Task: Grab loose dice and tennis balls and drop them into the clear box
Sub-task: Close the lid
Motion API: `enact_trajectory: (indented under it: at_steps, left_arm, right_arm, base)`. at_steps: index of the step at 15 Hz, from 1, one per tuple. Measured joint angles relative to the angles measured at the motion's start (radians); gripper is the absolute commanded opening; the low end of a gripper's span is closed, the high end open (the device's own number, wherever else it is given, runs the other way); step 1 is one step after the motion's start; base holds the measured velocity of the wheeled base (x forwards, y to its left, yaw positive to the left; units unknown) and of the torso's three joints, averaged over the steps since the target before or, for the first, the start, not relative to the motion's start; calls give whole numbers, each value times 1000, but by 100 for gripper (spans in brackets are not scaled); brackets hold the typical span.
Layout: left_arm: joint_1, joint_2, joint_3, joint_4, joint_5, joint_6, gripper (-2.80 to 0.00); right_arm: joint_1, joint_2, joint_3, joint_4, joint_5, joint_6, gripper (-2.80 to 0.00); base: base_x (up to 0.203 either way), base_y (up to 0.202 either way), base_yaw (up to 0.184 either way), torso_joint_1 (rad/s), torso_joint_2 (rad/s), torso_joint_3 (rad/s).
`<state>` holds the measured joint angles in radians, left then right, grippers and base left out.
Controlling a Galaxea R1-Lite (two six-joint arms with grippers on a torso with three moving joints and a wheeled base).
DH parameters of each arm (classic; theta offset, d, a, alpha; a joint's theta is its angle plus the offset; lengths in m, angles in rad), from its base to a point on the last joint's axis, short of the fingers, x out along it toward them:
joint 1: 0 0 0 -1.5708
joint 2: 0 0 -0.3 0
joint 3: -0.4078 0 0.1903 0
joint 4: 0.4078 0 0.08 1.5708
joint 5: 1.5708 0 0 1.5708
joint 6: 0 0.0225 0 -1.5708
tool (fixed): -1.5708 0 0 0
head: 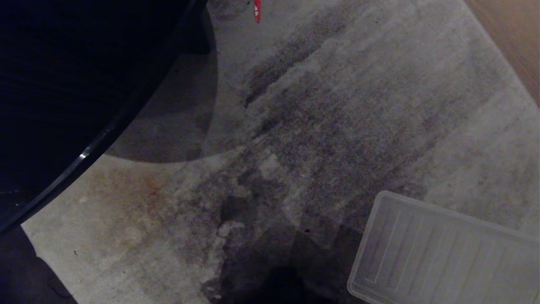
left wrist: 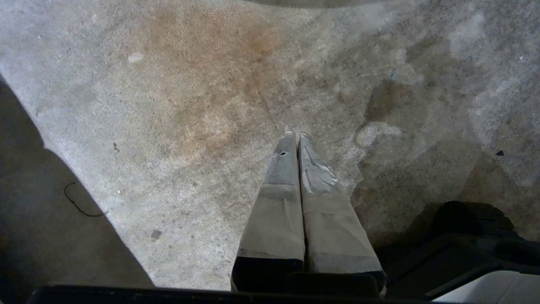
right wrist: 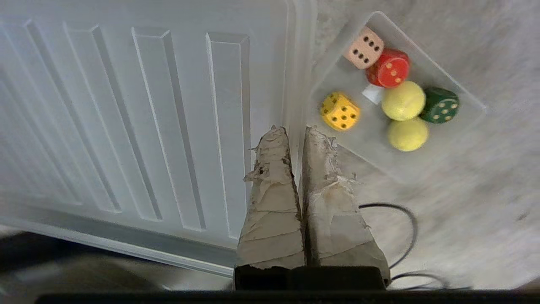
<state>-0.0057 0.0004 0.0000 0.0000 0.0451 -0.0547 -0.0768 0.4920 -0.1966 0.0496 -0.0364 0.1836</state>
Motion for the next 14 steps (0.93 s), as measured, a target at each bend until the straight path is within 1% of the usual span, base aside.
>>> enact_trajectory:
  at_steps: [3, 5, 8, 9, 10, 12, 14]
  left_arm:
    - [0, 0, 0, 0, 0, 0, -280]
    - [0, 0, 0, 0, 0, 0, -280]
    - [0, 0, 0, 0, 1, 0, -280]
    - [0, 0, 0, 0, 0, 0, -280]
    - [0, 0, 0, 0, 0, 0, -280]
    - [0, 0, 0, 0, 0, 0, -280]
    - [0, 0, 0, 0, 0, 0, -280]
  right_arm:
    - [-2, -139, 44, 87, -6, -74, -280]
    - [-3, -178, 62, 86, -2, -89, -280]
    - [42, -214, 67, 122, -3, -128, -280]
    - [47, -231, 69, 150, -8, -124, -280]
    - [51, -247, 70, 174, -11, -96, -280]
    - [55, -273, 79, 145, -10, -78, -280]
    - [68, -338, 109, 107, 4, -96, -280]
  base:
    - [0, 0, 0, 0, 0, 0]
    - [0, 0, 0, 0, 0, 0]
    - [0, 0, 0, 0, 0, 0]
    - [0, 0, 0, 0, 0, 0]
    - [0, 0, 0, 0, 0, 0]
    - [0, 0, 0, 0, 0, 0]
    - [0, 0, 0, 0, 0, 0]
